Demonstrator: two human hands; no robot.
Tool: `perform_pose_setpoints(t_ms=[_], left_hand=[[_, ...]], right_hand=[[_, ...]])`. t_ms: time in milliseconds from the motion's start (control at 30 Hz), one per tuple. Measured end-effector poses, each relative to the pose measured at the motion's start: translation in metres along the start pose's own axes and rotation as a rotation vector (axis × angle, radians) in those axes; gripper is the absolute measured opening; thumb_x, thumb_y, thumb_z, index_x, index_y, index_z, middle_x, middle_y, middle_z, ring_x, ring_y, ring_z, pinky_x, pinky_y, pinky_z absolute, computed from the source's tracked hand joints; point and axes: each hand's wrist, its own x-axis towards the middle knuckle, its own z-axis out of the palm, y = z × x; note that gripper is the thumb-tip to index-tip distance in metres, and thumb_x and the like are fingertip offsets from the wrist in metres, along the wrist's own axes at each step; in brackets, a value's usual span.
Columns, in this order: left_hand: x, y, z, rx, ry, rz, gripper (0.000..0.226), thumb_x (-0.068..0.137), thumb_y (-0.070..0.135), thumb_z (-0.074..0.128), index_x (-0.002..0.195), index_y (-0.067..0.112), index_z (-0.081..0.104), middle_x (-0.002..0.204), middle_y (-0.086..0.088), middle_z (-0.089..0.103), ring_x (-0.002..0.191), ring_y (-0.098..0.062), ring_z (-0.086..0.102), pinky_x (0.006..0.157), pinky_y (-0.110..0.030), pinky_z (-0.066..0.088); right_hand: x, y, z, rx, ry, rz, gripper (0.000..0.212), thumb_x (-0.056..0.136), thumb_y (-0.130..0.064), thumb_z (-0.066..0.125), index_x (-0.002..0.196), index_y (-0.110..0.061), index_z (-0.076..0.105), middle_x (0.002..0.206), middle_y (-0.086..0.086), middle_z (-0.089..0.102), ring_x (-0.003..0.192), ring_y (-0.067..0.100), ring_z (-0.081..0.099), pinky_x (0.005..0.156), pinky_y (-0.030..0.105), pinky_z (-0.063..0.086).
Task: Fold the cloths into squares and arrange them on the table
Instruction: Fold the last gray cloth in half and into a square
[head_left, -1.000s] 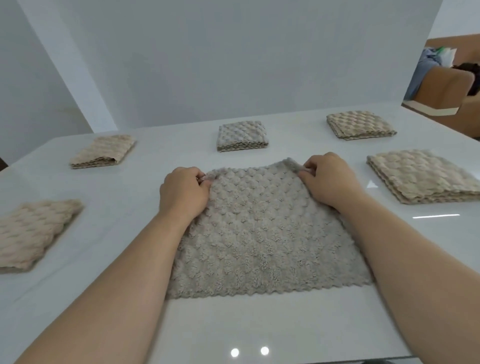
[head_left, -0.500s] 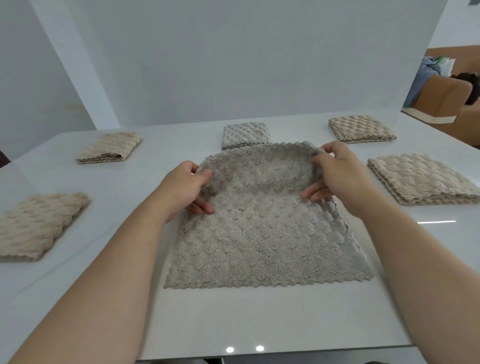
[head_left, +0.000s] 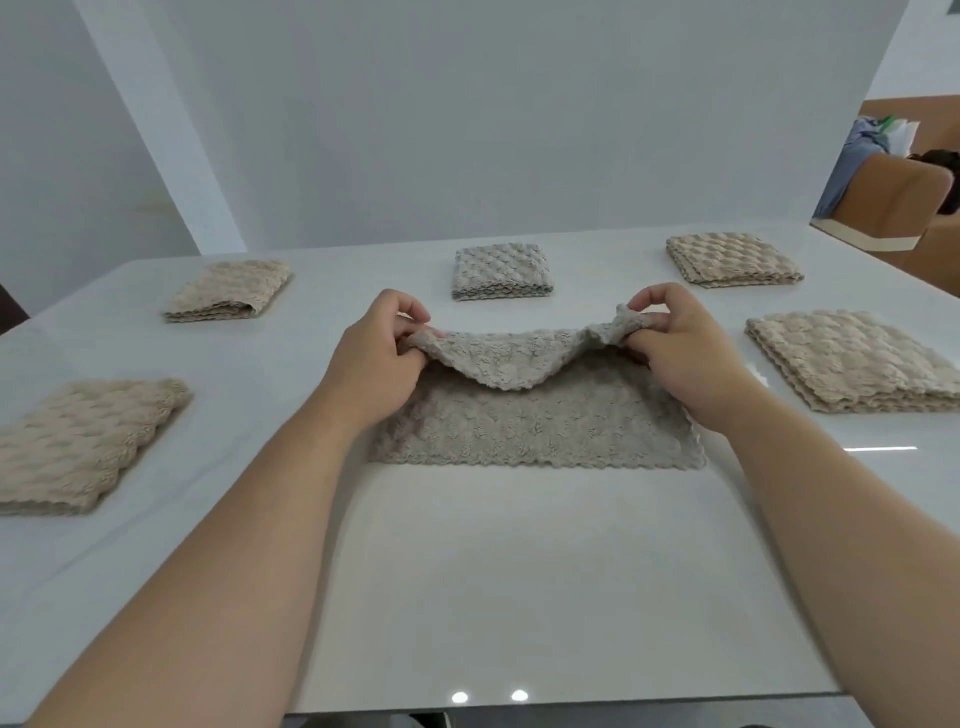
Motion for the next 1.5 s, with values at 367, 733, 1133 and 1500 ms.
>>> perform_pose_setpoints(t_ms=[367, 733, 1133, 1500], left_hand=[[-0.002, 0.006, -0.004, 0.117, 0.086, 0.055, 0.031, 0.082, -0.003, 0.063, 0.094, 0.024, 0.073, 0.078, 0.018, 0.061, 0.064, 0.005, 0.053, 0.060, -0.004, 0.037], [-0.006, 0.010, -0.013, 0.267, 0.061, 0.039, 0.026, 0.069, 0.009, 0.069, 0.068, 0.032, 0.057, 0.087, 0.011, 0.074, 0.084, -0.016, 0.069, 0.075, -0.043, 0.058], [-0.016, 0.032, -0.015, 0.212, -0.224, -0.039, 0.031, 0.068, -0.009, 0.072, 0.064, 0.021, 0.062, 0.086, 0.010, 0.076, 0.075, -0.017, 0.074, 0.073, -0.038, 0.061], [-0.023, 0.044, -0.017, 0.288, -0.350, -0.140, 0.016, 0.066, 0.008, 0.081, 0.069, 0.024, 0.076, 0.069, 0.009, 0.074, 0.059, -0.009, 0.065, 0.049, -0.019, 0.048]], right_hand=[[-0.003, -0.009, 0.000, 0.026, 0.016, -0.039, 0.026, 0.087, 0.005, 0.055, 0.085, -0.011, 0.076, 0.099, 0.005, 0.077, 0.086, 0.020, 0.066, 0.090, 0.037, 0.054], [0.000, -0.002, -0.008, -0.183, 0.150, -0.069, 0.031, 0.081, 0.000, 0.050, 0.073, -0.018, 0.074, 0.073, -0.001, 0.072, 0.068, 0.023, 0.061, 0.058, 0.029, 0.046], [-0.004, -0.021, -0.018, -0.139, 0.109, 0.189, 0.044, 0.081, -0.037, 0.045, 0.082, -0.003, 0.073, 0.065, 0.012, 0.074, 0.061, 0.030, 0.063, 0.071, 0.040, 0.053], [-0.013, -0.015, -0.013, -0.515, 0.026, 0.117, 0.029, 0.086, 0.000, 0.048, 0.082, -0.016, 0.072, 0.080, 0.004, 0.068, 0.066, 0.024, 0.062, 0.055, 0.027, 0.050]])
